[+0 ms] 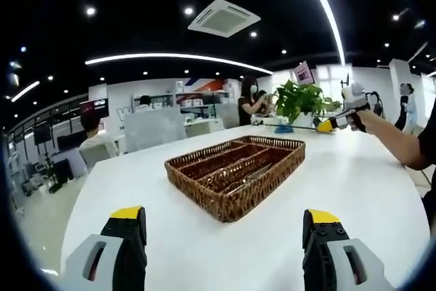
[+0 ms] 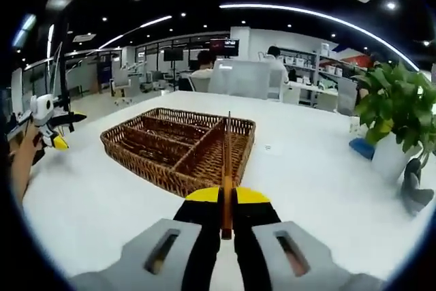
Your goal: Arrange the knives, forks, and spoons in their matching storage slots by inserting each utensil handle-first until every utensil is classified and aligned in the correct compartment
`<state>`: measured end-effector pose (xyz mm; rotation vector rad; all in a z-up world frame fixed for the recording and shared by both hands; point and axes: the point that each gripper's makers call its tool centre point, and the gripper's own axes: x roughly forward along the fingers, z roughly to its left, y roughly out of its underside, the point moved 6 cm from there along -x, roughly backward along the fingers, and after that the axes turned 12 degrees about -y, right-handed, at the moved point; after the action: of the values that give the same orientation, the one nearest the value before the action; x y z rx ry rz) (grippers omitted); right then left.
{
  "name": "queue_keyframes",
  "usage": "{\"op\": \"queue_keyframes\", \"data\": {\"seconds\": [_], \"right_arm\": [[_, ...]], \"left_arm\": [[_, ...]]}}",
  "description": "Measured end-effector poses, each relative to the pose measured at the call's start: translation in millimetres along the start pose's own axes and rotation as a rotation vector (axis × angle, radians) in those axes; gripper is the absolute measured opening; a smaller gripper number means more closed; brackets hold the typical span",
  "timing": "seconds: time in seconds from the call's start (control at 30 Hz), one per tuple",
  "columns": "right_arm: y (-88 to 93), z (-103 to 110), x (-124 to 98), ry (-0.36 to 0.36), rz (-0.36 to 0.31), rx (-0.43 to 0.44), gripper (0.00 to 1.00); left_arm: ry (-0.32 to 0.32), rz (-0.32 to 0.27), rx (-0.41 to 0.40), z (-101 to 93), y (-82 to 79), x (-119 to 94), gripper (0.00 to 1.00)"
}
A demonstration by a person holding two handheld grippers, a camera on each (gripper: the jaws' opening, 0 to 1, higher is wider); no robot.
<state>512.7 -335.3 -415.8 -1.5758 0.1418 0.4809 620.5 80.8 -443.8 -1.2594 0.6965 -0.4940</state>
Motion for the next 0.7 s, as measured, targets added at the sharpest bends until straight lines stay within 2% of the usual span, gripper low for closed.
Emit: {"op": "queue_keyframes", "data": {"seconds": [0.13, 0.43, 0.7], "right_arm": [[-7.0, -2, 6, 0.004, 0.001, 0.01, 0.03], [-20.7, -13, 21, 0.015, 0.004, 0.033, 0.03], [-37.2, -22, 43, 0.017, 0.01, 0.046, 0.03]], "left_arm": [[-0.007, 0.013, 0.007, 2.0, 3.0, 0, 1.0], [-0.031, -0.002, -0.005, 6.7, 4.8, 3, 1.0], [-0.021, -0.004, -0.017, 6.9, 5.4, 4, 1.0]]}}
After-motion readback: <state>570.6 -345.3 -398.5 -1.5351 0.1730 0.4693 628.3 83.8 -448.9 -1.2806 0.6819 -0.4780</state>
